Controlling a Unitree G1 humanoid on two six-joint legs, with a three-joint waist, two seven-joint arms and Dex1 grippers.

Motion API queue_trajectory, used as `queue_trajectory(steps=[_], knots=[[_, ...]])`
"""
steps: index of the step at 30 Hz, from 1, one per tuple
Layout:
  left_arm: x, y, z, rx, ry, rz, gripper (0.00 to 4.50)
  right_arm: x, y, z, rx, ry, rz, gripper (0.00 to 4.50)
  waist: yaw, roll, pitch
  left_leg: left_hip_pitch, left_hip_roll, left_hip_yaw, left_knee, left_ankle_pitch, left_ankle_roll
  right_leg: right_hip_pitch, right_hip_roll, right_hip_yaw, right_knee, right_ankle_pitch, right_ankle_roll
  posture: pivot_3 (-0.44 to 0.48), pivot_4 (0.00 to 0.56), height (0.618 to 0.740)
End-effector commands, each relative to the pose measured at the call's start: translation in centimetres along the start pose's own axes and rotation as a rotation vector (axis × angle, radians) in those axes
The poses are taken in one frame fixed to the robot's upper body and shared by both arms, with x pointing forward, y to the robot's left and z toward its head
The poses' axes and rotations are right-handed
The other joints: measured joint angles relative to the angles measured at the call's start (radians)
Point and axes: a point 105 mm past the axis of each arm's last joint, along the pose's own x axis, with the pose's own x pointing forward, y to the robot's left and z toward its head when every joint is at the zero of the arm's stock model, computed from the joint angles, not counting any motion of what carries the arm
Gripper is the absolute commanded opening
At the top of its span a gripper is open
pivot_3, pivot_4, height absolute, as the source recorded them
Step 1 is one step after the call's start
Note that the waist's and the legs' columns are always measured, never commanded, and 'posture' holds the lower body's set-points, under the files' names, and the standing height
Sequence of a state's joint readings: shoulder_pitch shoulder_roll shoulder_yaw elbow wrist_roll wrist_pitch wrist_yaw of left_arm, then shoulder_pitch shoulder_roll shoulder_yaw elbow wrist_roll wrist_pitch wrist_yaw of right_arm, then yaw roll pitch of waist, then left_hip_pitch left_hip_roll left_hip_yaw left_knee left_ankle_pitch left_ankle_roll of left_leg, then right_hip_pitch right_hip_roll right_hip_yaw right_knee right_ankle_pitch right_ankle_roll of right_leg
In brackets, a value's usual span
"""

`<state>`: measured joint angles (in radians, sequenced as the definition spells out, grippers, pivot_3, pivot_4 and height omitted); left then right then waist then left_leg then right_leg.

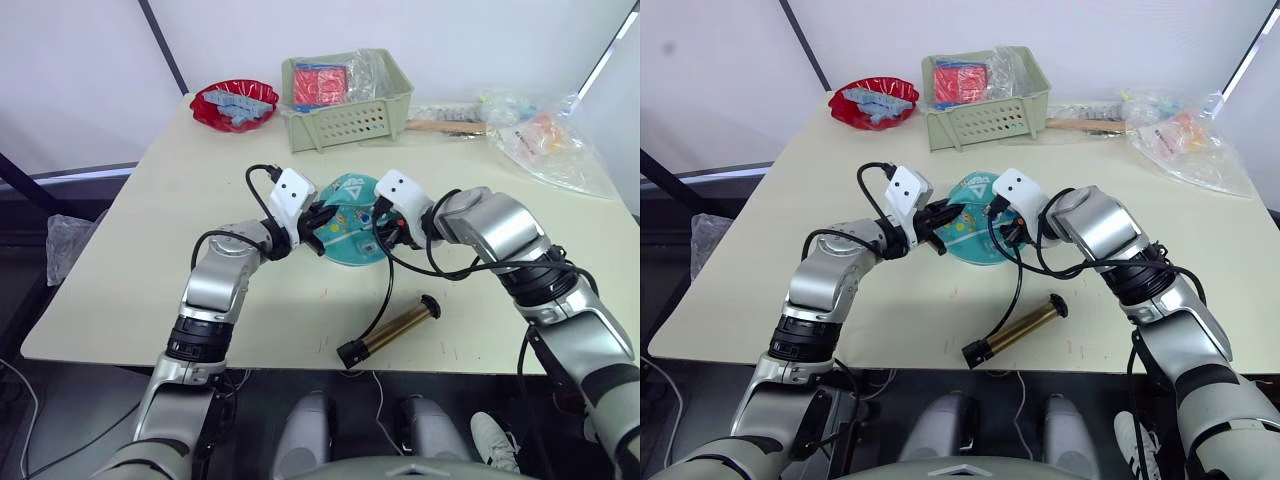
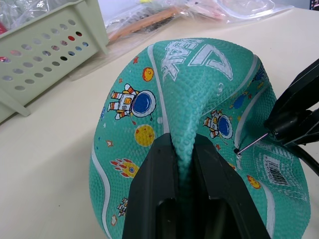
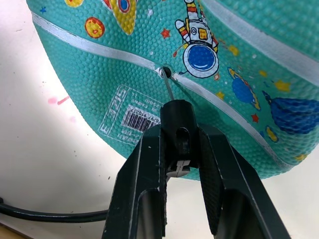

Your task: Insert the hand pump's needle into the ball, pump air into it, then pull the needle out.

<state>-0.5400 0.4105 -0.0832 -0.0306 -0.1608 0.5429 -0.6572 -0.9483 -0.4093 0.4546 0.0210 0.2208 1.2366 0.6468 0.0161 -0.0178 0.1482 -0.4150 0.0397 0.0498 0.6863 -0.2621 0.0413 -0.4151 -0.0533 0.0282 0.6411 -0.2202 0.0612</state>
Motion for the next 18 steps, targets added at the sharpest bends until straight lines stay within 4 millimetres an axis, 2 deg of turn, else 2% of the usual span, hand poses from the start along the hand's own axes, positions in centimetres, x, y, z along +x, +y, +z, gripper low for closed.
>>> queue_trajectory(steps=[1, 18], knots=[[0.52, -0.95, -1.23, -0.032, 0.037, -0.034, 0.01, -0.06, -1.12, -1.42, 0.024, 0.046, -0.052, 0.38, 0.000, 0.000, 0.000, 0.000, 0.000, 0.000, 0.000, 0.000, 0.000, 0.000, 0.000, 0.000, 0.000, 0.000, 0.000, 0.000, 0.150, 0.738], [0.68, -1.26, -1.17, -0.034, 0.033, -0.042, 0.01, 0.23, -1.22, -1.37, 0.007, 0.054, -0.060, 0.38, 0.000, 0.000, 0.000, 0.000, 0.000, -0.001, 0.000, 0.000, 0.000, 0.000, -0.001, -0.001, 0.000, 0.000, 0.000, 0.000, 0.150, 0.738]])
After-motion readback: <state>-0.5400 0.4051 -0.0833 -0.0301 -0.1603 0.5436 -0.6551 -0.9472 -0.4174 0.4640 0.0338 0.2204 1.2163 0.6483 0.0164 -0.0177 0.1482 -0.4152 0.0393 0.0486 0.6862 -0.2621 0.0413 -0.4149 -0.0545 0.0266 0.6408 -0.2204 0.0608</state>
